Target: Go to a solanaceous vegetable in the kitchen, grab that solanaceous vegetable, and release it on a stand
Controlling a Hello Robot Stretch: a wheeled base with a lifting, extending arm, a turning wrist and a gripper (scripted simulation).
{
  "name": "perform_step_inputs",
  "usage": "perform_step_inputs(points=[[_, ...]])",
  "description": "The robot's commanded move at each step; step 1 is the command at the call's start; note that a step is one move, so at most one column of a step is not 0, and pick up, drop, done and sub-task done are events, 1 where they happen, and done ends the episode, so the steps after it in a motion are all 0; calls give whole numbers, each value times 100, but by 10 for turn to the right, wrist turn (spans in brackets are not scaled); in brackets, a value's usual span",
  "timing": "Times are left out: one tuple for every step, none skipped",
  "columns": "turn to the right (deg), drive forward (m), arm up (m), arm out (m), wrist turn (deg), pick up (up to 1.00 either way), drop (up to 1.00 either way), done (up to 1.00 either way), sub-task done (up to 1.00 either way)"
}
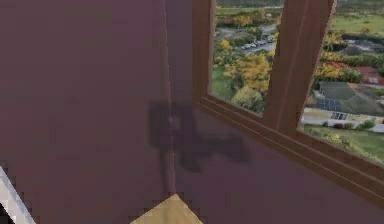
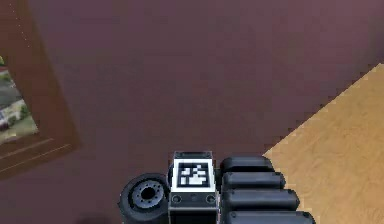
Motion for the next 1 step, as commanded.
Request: perform_step_inputs(points=[[-210, 0, 0, 0, 0, 0, 0, 0, 0]])
